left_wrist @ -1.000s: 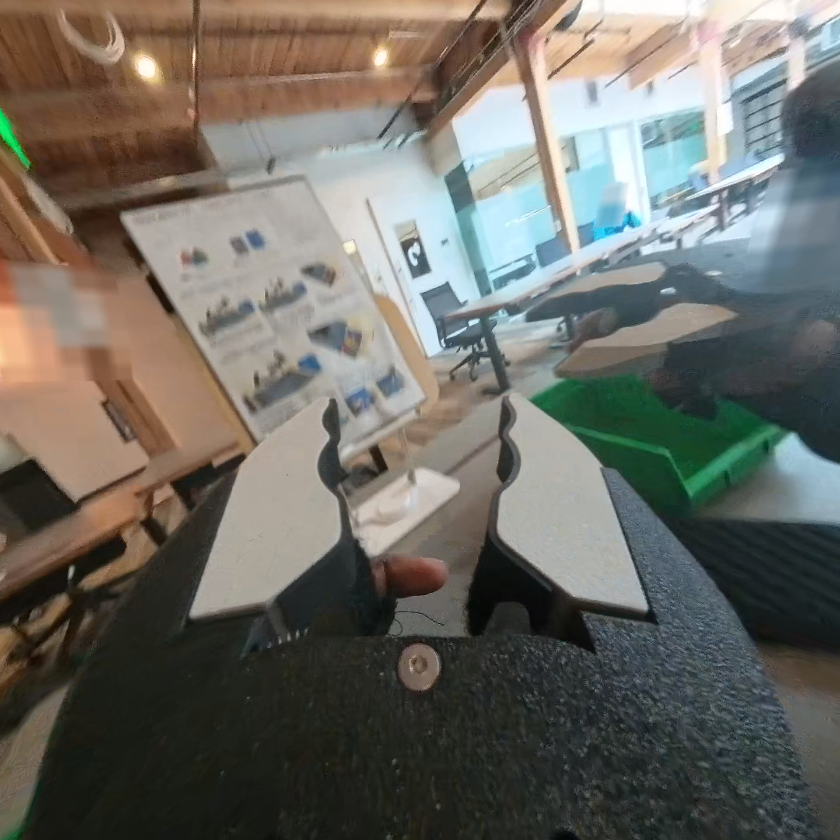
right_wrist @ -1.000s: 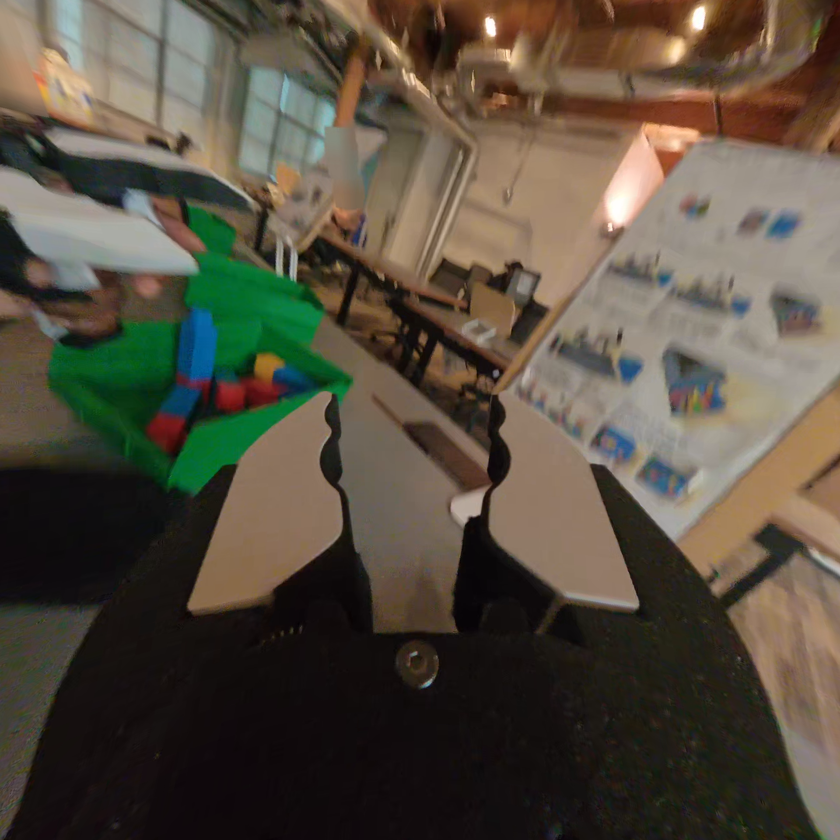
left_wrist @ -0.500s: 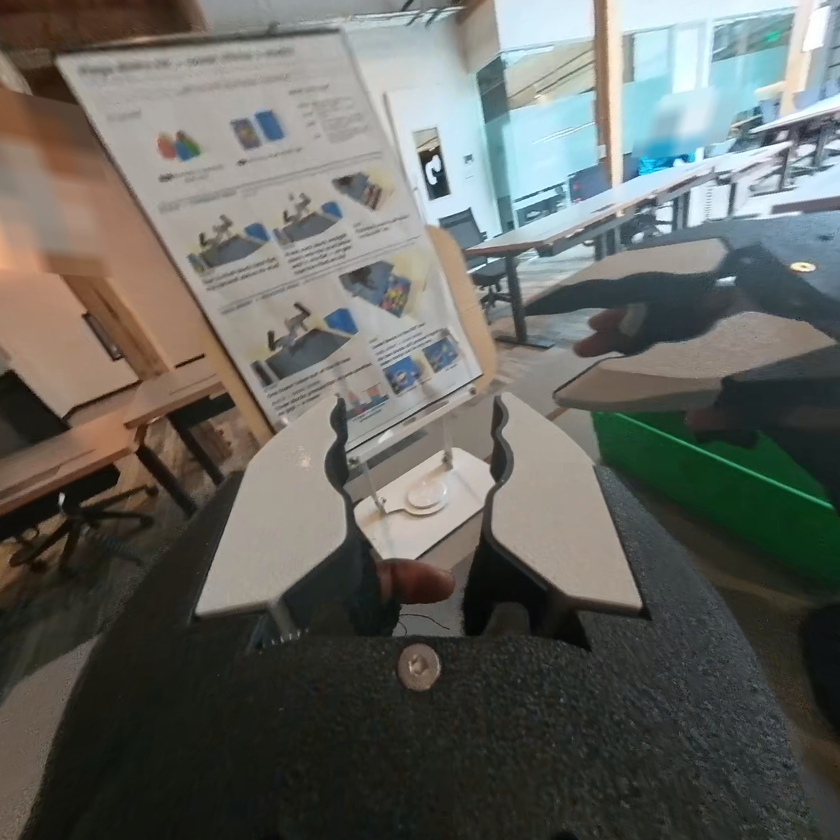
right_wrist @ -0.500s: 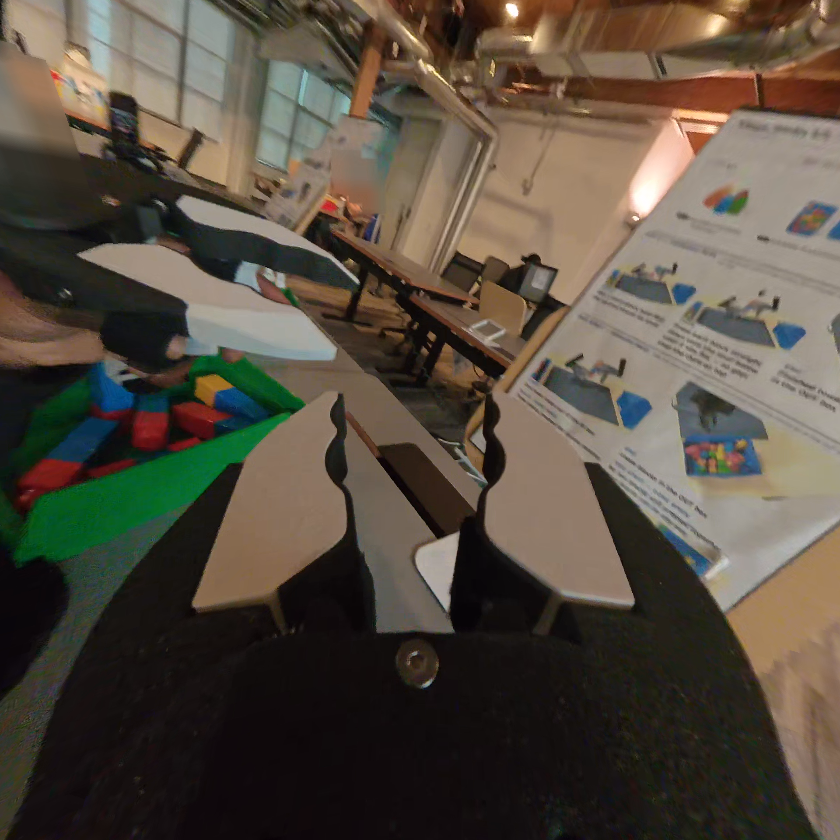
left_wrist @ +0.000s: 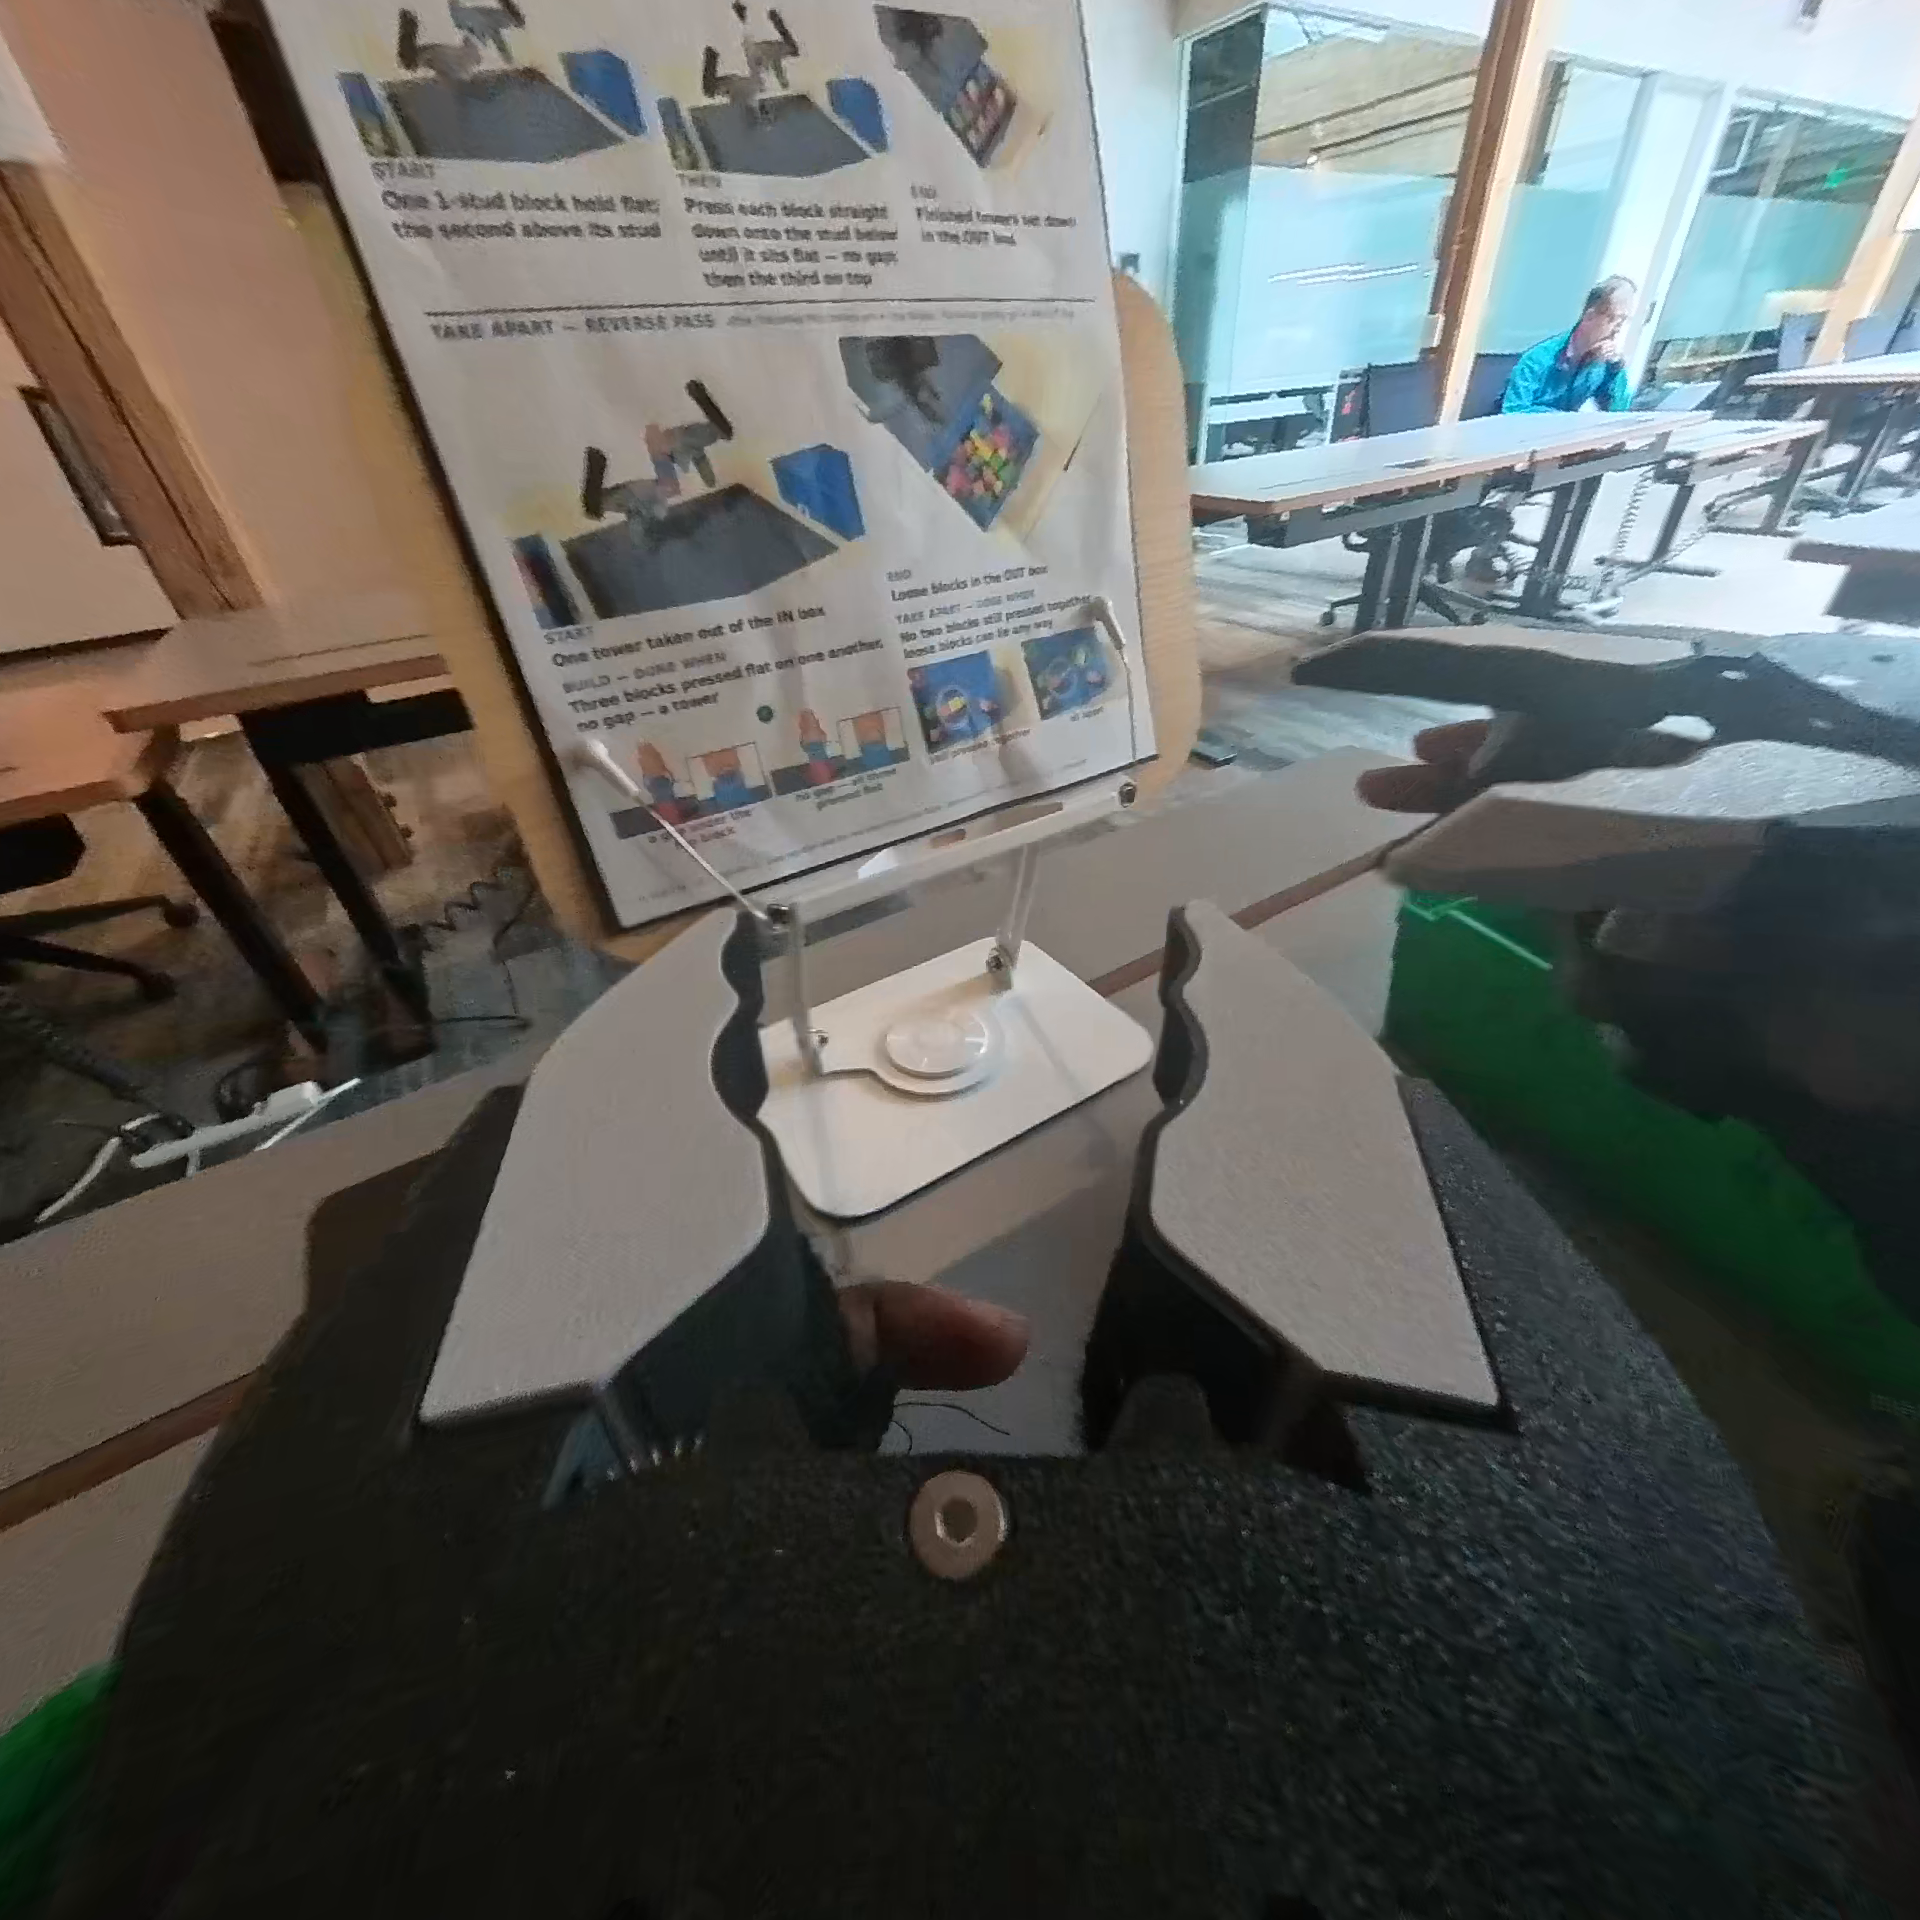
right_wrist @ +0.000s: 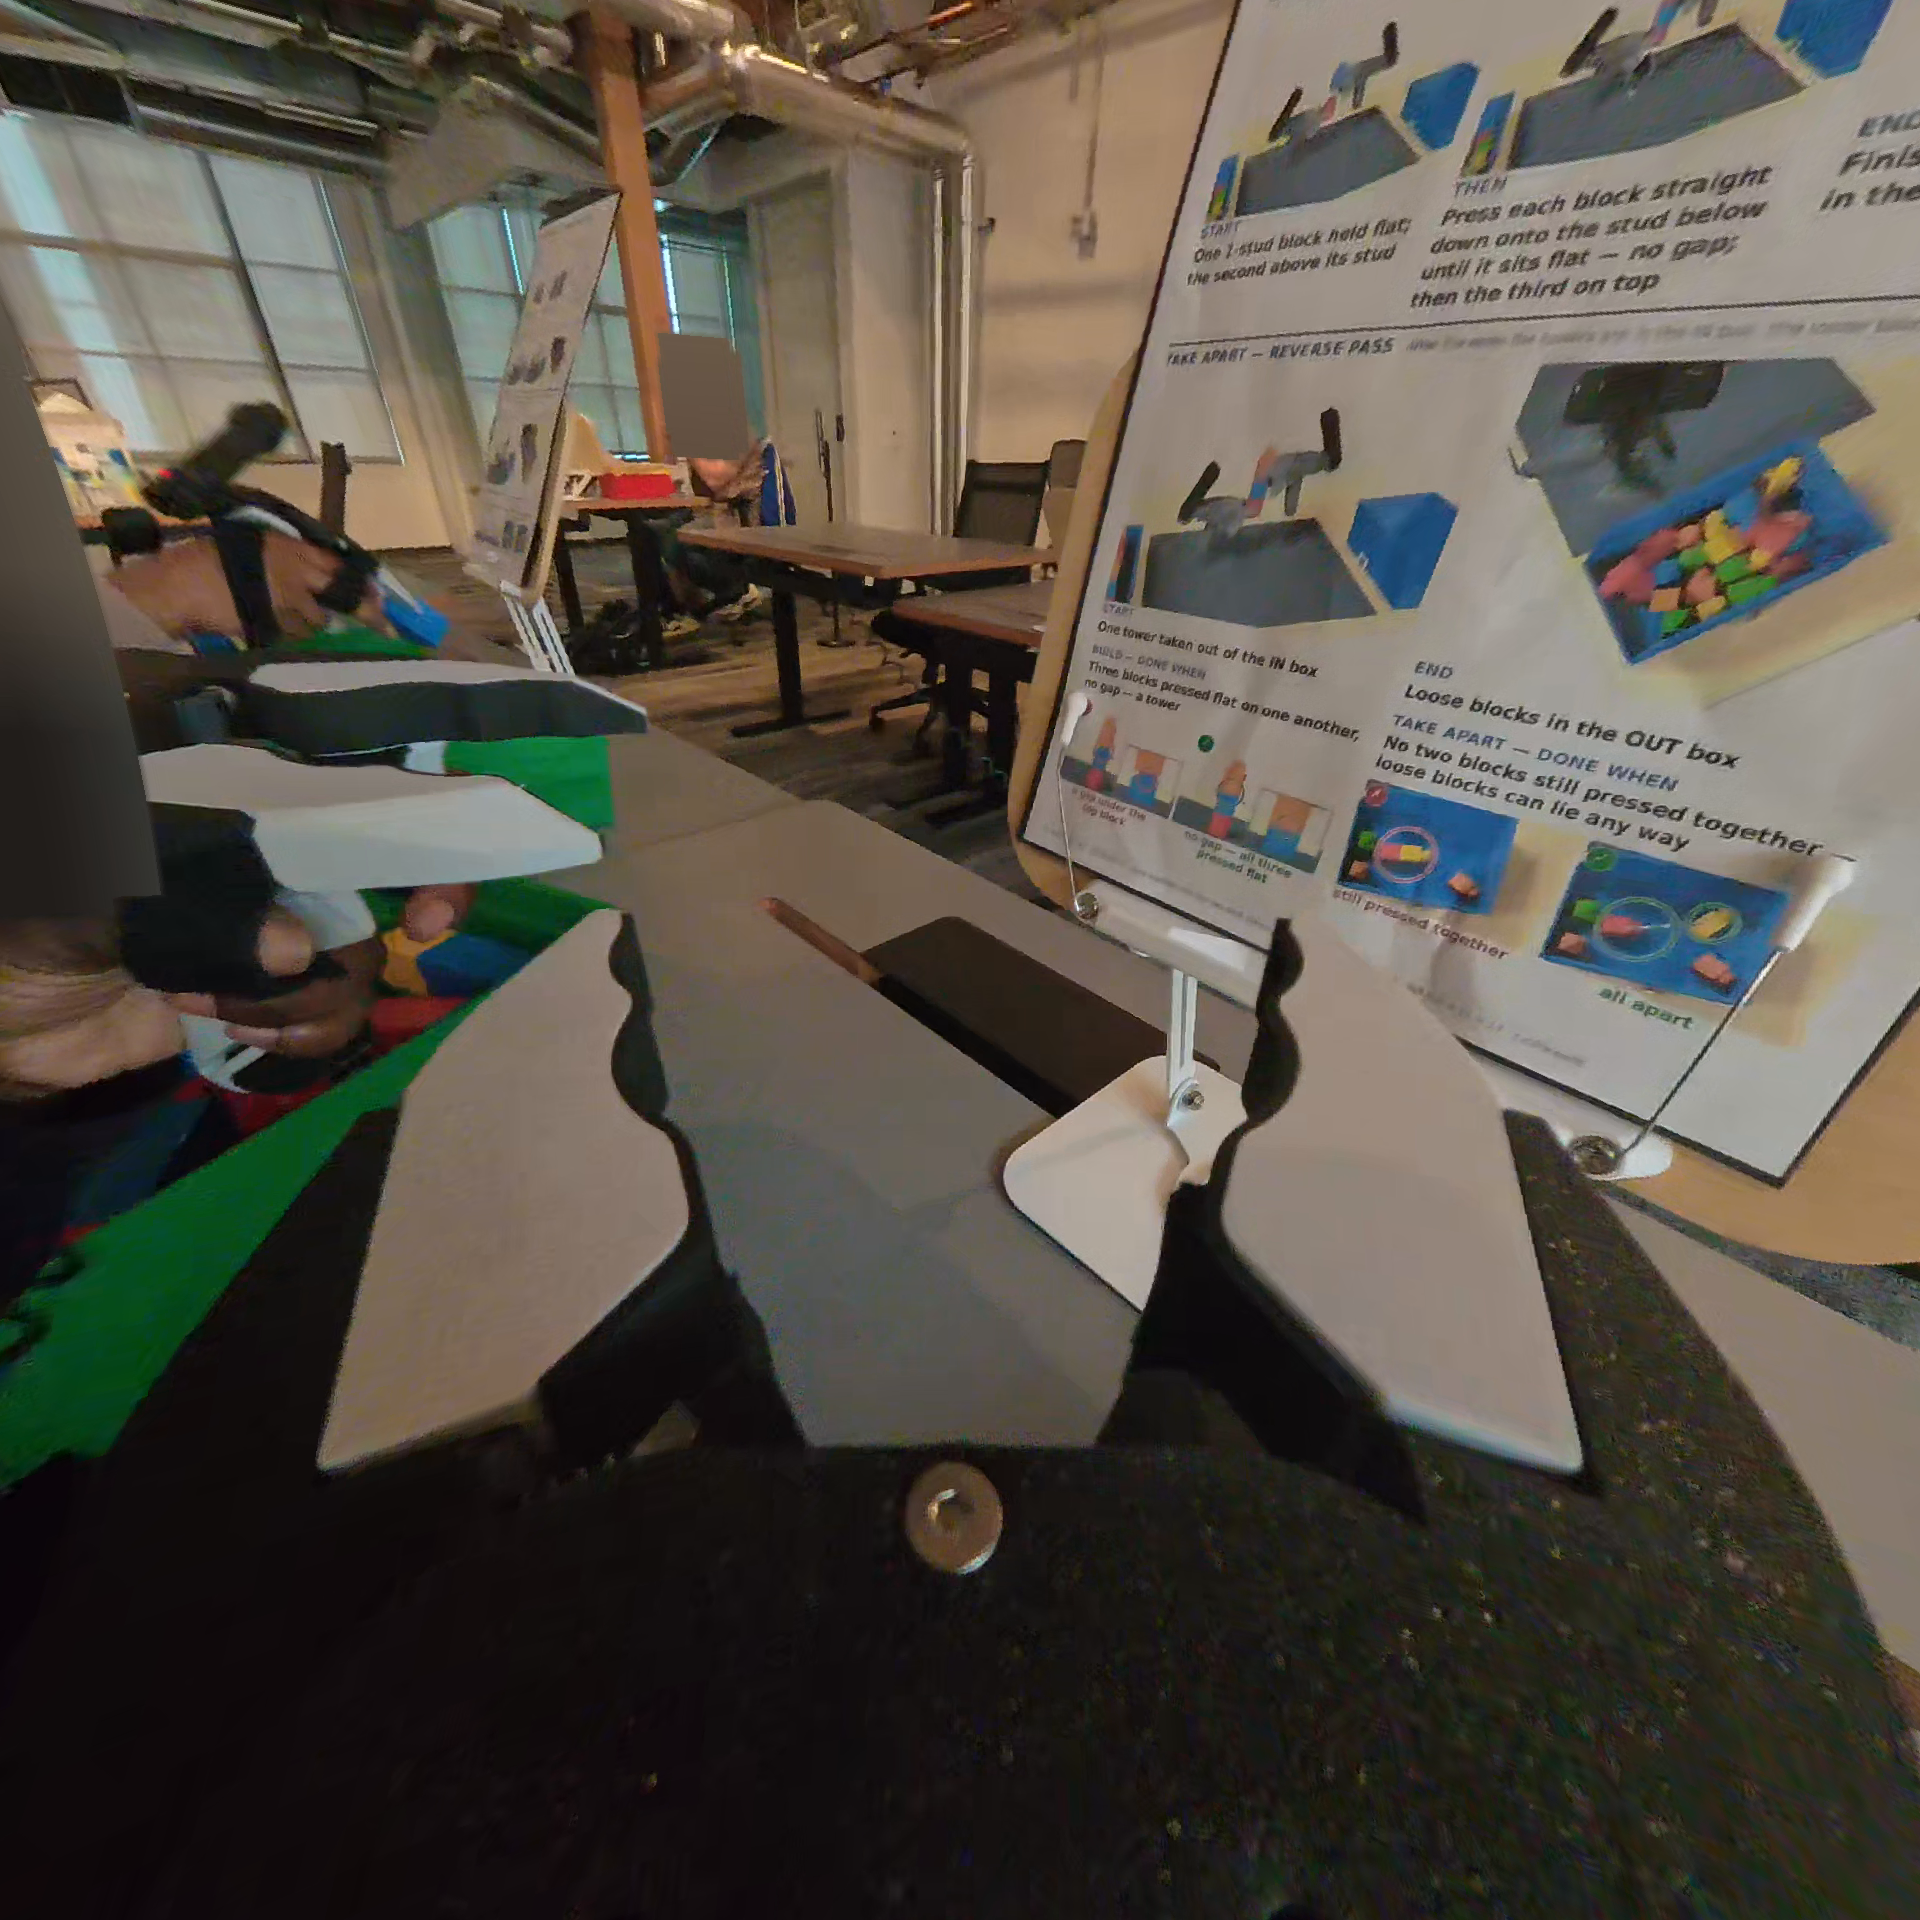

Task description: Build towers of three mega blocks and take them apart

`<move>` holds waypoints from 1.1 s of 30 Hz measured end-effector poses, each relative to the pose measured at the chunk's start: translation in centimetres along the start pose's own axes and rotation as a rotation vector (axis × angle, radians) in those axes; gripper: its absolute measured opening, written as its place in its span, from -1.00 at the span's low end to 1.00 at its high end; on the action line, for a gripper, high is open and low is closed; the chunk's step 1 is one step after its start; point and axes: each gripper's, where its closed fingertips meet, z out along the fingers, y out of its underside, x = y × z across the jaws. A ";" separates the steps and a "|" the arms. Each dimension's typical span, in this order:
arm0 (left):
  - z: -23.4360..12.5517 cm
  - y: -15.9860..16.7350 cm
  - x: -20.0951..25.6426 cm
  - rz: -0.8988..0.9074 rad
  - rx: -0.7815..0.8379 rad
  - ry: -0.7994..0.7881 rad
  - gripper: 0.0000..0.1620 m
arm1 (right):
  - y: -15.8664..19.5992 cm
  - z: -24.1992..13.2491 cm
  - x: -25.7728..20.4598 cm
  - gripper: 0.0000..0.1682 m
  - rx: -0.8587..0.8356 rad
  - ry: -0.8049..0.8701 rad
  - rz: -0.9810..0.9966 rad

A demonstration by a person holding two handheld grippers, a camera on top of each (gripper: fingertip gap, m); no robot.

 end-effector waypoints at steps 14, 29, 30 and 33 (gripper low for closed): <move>-6.6 -7.6 4.5 0.134 0.170 0.025 -0.37 | -4.0 -6.4 -1.8 0.08 -0.180 0.181 -0.322; -2.2 -3.0 7.2 0.219 0.001 0.050 -0.41 | -3.6 -8.5 -0.4 0.04 -0.222 0.197 -0.322; -1.8 -2.5 6.9 0.213 -0.017 0.045 -0.40 | -3.3 -8.6 0.0 0.05 -0.237 0.209 -0.316; -1.2 -1.6 6.2 0.210 -0.051 0.031 -0.36 | -2.5 -8.4 0.5 0.07 -0.273 0.212 -0.328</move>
